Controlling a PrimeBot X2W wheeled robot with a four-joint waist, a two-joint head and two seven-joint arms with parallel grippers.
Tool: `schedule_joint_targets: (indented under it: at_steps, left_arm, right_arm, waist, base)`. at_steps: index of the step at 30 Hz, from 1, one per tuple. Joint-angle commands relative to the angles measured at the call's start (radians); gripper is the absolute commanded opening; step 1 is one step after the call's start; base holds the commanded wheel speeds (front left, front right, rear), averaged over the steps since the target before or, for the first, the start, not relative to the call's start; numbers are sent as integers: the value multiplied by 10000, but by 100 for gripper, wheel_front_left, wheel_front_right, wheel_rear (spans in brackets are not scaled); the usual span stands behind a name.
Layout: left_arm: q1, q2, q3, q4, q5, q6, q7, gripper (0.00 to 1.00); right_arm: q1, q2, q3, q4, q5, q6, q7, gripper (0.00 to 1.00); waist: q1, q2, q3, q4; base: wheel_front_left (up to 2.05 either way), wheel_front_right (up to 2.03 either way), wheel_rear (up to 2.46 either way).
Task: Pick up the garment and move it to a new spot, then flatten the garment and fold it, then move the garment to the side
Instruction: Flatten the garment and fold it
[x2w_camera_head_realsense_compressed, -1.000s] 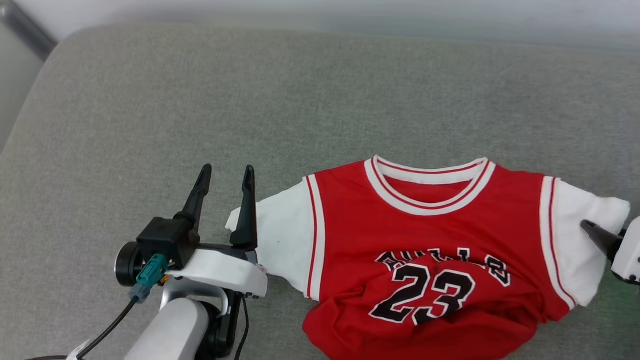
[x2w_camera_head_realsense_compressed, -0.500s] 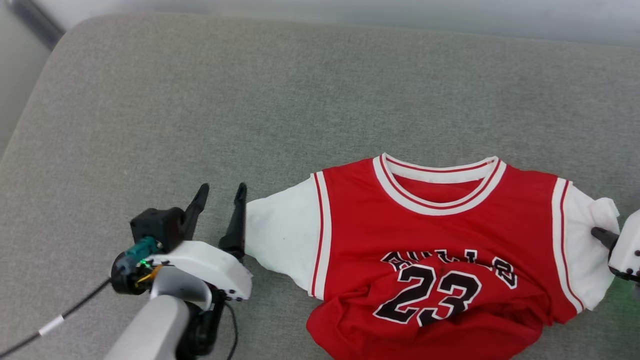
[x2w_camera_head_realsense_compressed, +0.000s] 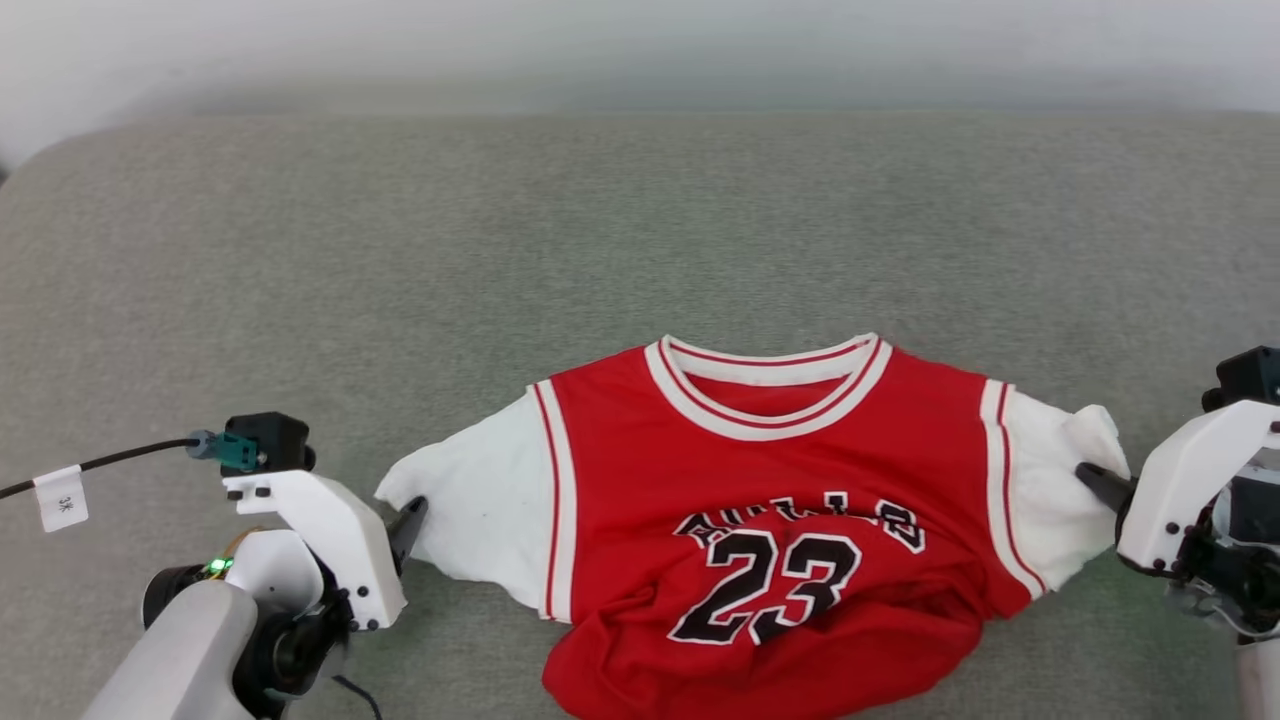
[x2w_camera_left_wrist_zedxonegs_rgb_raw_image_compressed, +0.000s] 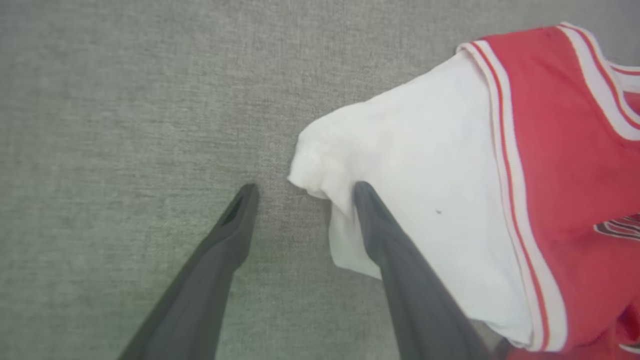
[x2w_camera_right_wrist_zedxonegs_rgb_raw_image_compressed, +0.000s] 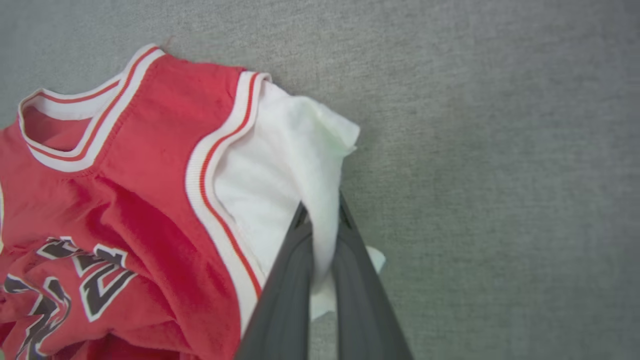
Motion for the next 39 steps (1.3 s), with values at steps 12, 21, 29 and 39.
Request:
schedule_joint_targets:
  at_steps: [12, 21, 29, 39]
  left_arm:
    - [-9, -575, -1086, 1524, -974, -368, 2825, 0]
    - [-956, -195, -810, 1548, -60, -204, 1440, 0]
    - [-2347, -76, -721, 971, 812, -11, 493, 0]
    - [-5231, -468, -776, 1074, 1798, -214, -373, 0]
  right_arm:
    - [161, 238, 458, 331, 359, -3, -507, 0]
    - [65, -32, 1031, 475, 319, -3, -1005, 0]
    - [-742, -548, 1334, 619, -197, -3, -1379, 0]
    - [-3468, -1474, 2380, 1079, -398, -3, -1757, 0]
  waist:
    - [-1, 0, -102, -960]
    - [-1, 0, -957, -1003]
    - [-1, 0, -1560, -726]
    - [-1, 0, -1425, -702]
  base:
    - [0, 0, 0]
    - [0, 0, 0]
    - [0, 0, 0]
    - [0, 0, 0]
